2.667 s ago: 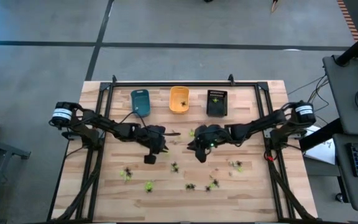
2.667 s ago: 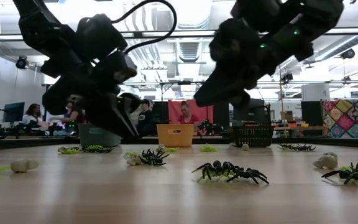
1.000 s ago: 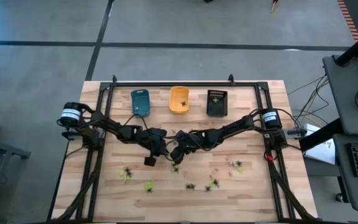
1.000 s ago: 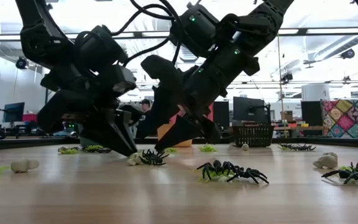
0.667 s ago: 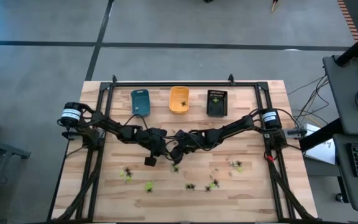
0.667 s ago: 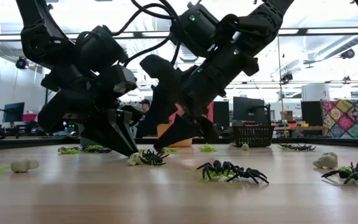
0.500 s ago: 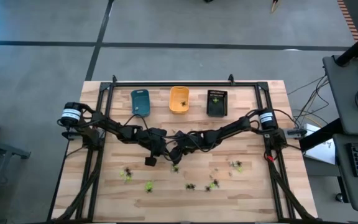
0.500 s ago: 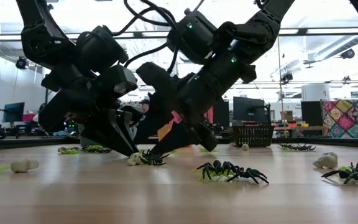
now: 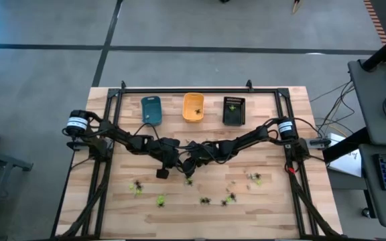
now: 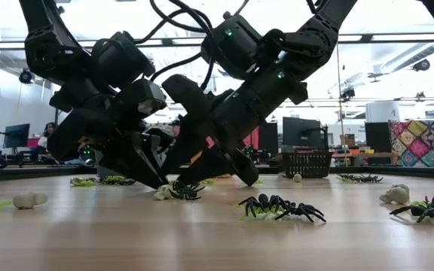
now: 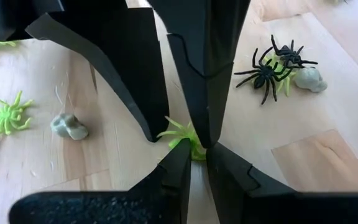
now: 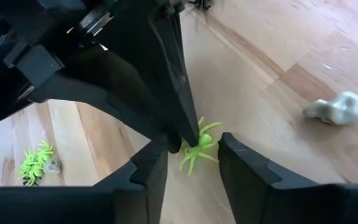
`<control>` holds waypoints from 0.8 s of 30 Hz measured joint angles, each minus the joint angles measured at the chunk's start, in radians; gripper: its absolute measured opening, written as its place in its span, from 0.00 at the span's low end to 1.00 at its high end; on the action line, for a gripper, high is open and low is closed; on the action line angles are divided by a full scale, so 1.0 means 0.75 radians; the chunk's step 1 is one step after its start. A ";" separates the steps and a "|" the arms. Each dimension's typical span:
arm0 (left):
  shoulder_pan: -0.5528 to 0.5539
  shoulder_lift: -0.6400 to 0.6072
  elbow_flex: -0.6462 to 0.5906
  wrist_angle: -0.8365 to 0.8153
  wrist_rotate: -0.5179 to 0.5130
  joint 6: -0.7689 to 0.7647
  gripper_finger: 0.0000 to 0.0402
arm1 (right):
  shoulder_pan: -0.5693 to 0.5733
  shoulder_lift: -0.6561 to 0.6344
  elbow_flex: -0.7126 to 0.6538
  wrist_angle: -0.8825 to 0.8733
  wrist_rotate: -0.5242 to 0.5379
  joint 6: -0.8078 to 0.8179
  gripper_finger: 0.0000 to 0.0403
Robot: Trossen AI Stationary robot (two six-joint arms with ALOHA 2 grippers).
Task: Sort Halloween decoration
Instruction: Put the green spider toy into the black bin
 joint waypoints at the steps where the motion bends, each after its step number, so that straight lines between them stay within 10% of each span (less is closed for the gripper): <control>1: 0.000 0.000 0.000 0.002 0.000 0.000 0.09 | 0.000 0.000 0.000 -0.001 0.000 0.001 0.29; 24: 0.000 -0.004 0.000 0.008 0.001 -0.027 0.09 | 0.001 0.001 -0.002 -0.012 0.005 -0.015 0.02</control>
